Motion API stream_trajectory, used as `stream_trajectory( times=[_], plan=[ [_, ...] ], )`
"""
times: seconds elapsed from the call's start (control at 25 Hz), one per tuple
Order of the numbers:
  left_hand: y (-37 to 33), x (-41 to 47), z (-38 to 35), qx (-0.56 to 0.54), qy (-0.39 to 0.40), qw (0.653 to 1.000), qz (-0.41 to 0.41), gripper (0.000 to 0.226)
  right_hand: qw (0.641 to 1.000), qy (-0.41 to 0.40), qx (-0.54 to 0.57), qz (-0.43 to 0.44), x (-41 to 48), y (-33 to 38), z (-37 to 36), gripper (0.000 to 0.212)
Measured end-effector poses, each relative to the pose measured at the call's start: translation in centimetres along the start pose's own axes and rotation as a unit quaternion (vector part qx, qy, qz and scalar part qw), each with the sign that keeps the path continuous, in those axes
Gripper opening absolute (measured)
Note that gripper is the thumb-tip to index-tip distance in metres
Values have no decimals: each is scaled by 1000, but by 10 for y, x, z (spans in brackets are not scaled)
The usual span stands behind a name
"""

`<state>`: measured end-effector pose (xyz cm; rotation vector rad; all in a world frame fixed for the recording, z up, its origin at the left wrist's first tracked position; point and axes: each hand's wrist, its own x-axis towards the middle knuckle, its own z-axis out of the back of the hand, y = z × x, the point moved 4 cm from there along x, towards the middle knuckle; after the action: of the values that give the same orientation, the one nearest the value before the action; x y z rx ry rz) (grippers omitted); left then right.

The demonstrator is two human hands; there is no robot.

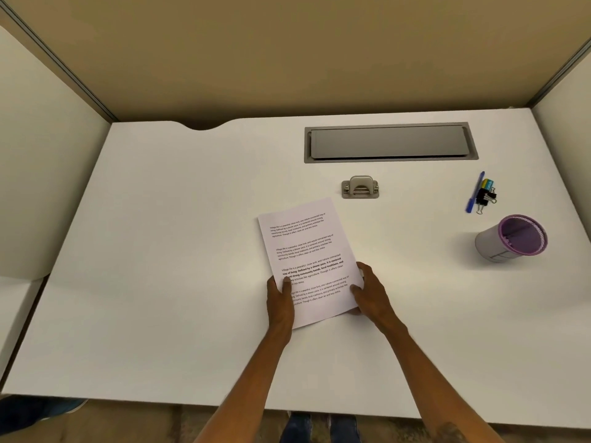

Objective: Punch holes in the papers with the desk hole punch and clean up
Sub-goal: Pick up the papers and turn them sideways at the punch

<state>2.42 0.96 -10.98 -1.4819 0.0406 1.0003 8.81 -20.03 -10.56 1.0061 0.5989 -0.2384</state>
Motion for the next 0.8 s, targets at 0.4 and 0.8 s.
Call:
stream_trajectory(
  times=[0.4, 0.8],
  plan=[
    [2, 5, -13, -104, -8, 989, 105, 28, 879, -87, 451, -128, -21, -21, -13, 38],
    [-4, 6, -23, -273, 49, 950, 140, 47, 876, -141, 440, -142, -12, -31, 8, 36]
  ],
)
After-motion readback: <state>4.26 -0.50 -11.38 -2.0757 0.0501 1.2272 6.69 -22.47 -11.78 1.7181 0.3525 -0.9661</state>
